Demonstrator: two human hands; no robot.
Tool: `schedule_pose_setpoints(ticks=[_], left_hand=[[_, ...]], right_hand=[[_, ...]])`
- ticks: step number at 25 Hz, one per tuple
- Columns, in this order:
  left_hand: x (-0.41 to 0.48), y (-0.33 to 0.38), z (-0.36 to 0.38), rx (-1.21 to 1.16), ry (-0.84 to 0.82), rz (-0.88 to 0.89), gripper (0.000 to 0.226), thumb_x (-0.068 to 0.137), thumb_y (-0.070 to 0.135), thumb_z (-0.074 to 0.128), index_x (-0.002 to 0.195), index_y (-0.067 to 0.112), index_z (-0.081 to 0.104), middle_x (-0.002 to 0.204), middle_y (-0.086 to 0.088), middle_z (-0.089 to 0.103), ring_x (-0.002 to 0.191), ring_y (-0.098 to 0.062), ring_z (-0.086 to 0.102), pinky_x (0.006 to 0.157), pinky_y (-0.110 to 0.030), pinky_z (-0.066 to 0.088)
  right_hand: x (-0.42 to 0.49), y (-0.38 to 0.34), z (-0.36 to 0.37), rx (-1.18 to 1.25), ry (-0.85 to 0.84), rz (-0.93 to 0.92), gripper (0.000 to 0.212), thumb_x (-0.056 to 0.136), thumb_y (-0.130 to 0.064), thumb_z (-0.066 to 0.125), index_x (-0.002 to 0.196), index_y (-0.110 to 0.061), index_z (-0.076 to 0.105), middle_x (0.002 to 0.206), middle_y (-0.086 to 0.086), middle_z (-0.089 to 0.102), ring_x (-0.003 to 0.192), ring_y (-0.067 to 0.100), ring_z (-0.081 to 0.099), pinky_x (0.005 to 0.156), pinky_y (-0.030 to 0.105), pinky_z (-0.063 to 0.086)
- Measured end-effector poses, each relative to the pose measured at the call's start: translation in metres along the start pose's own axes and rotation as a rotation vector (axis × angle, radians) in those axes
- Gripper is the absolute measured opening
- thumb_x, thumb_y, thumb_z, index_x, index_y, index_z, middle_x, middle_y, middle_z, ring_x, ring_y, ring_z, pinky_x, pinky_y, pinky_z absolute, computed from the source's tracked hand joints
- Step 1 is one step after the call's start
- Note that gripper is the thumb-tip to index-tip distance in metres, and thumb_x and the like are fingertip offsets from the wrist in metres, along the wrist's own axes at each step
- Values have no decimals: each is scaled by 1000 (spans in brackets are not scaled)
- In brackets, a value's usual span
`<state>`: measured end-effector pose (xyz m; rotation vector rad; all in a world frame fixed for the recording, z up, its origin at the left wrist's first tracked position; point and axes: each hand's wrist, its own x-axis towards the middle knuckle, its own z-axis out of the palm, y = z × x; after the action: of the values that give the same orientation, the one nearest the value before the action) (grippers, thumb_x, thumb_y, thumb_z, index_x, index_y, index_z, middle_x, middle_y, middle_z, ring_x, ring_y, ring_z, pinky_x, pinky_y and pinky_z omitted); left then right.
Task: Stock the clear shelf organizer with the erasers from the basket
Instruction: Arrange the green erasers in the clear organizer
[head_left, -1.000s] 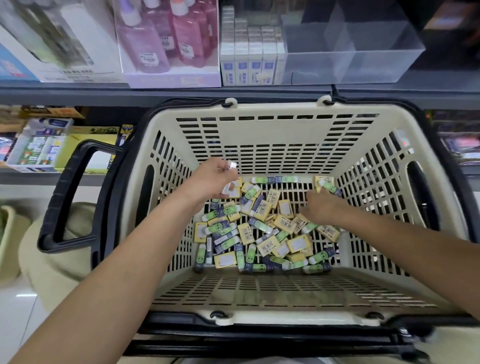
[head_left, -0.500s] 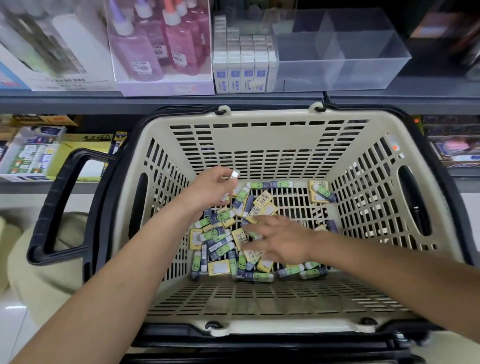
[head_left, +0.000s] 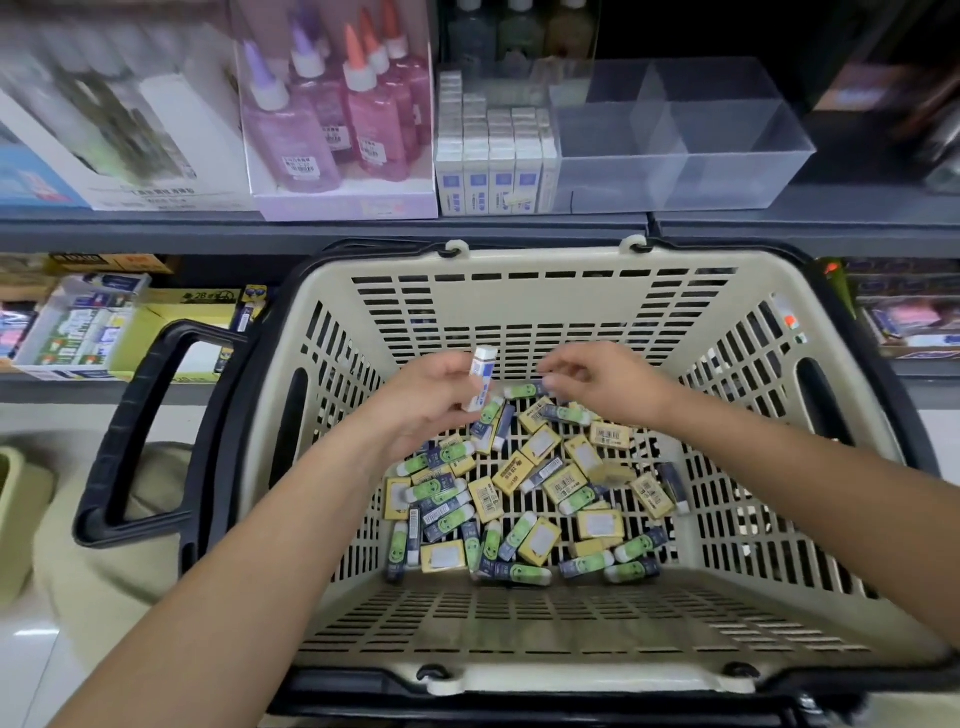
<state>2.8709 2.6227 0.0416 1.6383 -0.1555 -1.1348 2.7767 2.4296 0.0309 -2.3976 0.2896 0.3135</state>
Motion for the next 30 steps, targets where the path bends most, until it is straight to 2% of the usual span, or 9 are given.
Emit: schedule_pose_setpoints(ticks=[4, 7, 9, 12, 17, 19, 22, 25, 30], left_hand=[[-7, 5, -1, -28, -50, 36, 16, 94, 12, 49, 96, 12, 65, 97, -7, 69, 94, -18, 64, 76, -25, 53], [-11, 17, -3, -109, -67, 65, 16, 93, 14, 50, 95, 8, 65, 90, -7, 70, 87, -18, 67, 77, -26, 55], [-15, 30, -5, -114, -108, 79, 15, 93, 15, 50, 96, 9, 64, 88, -6, 71, 83, -16, 69, 71, -22, 56], [-17, 49, -4, 109, -140, 178, 12, 93, 14, 50, 98, 15, 61, 94, -2, 67, 84, -12, 68, 69, -19, 54], [9, 100, -3, 139, 3, 458, 13, 93, 14, 52, 93, 22, 62, 90, 6, 66, 80, -7, 64, 63, -18, 53], [26, 120, -10, 278, 274, 666, 9, 91, 17, 56, 95, 23, 62, 90, 11, 64, 85, -7, 61, 70, -15, 50], [51, 130, -29, 639, 654, 827, 29, 89, 30, 59, 117, 21, 56, 109, 12, 53, 105, -6, 50, 91, -18, 39], [73, 125, -41, 766, 687, 751, 52, 85, 39, 62, 129, 18, 45, 119, 6, 47, 115, -10, 44, 96, -19, 31], [92, 111, -44, 710, 695, 792, 45, 85, 35, 62, 125, 21, 45, 105, 15, 38, 105, -7, 48, 88, -15, 35]], right_hand=[[10, -44, -2, 465, 22, -62, 25, 90, -10, 58, 113, -18, 61, 87, 0, 63, 74, 13, 66, 71, 20, 54], [11, -55, -17, 508, 52, -77, 14, 88, -5, 59, 92, -19, 61, 76, -1, 61, 58, -1, 59, 53, 10, 45], [11, -58, -29, 522, 65, -78, 16, 87, -5, 60, 90, -20, 60, 76, -1, 62, 59, 0, 59, 54, 12, 46], [11, -61, -46, 565, 93, -82, 16, 86, -4, 60, 92, -19, 61, 79, -1, 63, 62, 3, 60, 57, 16, 49], [30, -73, -85, 623, 223, -189, 19, 85, 2, 59, 88, -16, 63, 75, -6, 69, 63, 2, 65, 56, 16, 50], [51, -79, -110, 653, 341, -179, 19, 86, 4, 58, 85, -14, 63, 76, 1, 69, 61, 4, 66, 56, 15, 50], [96, -84, -142, 411, 533, -123, 12, 89, -6, 58, 97, -5, 67, 83, 10, 70, 69, 9, 68, 66, 24, 52], [141, -91, -164, 55, 635, -6, 22, 90, -16, 56, 108, -8, 66, 106, 15, 68, 99, 28, 62, 83, 29, 45], [196, -91, -167, -197, 464, -49, 26, 95, -24, 45, 108, -9, 62, 109, 9, 64, 99, 25, 59, 85, 29, 43]])
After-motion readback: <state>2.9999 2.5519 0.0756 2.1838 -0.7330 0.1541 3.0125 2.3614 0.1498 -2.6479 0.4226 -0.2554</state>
